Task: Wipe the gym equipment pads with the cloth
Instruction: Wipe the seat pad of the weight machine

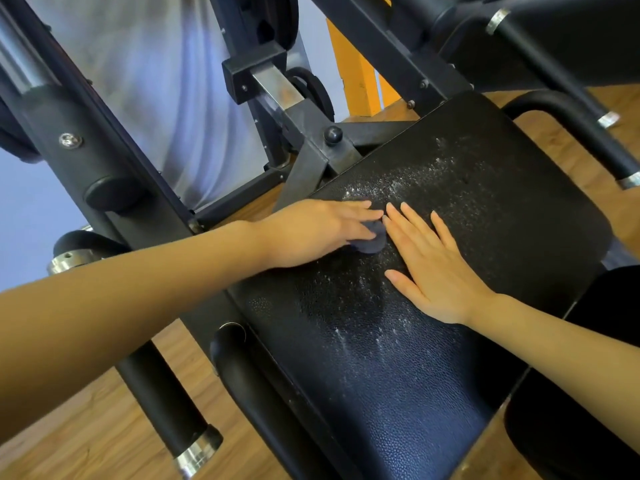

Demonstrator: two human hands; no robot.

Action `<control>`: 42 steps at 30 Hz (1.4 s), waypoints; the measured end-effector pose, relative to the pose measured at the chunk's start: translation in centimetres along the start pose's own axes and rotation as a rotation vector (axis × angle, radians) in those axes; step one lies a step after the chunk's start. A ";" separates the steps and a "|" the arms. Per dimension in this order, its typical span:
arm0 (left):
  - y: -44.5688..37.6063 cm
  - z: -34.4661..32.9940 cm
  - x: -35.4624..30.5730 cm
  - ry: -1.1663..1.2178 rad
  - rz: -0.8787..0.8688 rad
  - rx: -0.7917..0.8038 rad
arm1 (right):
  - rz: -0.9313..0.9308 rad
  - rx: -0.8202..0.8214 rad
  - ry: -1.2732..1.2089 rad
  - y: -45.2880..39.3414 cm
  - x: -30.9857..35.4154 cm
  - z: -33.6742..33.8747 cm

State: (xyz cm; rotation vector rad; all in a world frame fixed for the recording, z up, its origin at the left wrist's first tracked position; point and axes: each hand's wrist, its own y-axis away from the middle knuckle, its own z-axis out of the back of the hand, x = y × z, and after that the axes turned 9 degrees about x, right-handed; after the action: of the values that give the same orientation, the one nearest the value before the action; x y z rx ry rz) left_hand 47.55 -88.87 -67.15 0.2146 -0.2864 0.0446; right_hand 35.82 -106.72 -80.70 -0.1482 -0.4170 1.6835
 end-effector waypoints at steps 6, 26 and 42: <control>8.3 -0.5 -0.4 -0.016 -0.148 0.090 | 0.002 -0.009 0.006 0.0 0.0 -0.1; -0.5 0.4 0.6 -0.079 0.131 -0.003 | -0.005 -0.015 0.004 0.0 0.1 -0.2; -1.9 0.2 0.9 0.043 0.257 -0.092 | -0.003 -0.014 0.009 -0.1 0.0 -0.4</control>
State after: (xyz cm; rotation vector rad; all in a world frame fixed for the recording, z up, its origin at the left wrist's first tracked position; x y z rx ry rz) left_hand 48.54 -90.77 -67.04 0.0840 -0.2710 0.2899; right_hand 36.06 -106.64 -81.00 -0.1657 -0.4226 1.6771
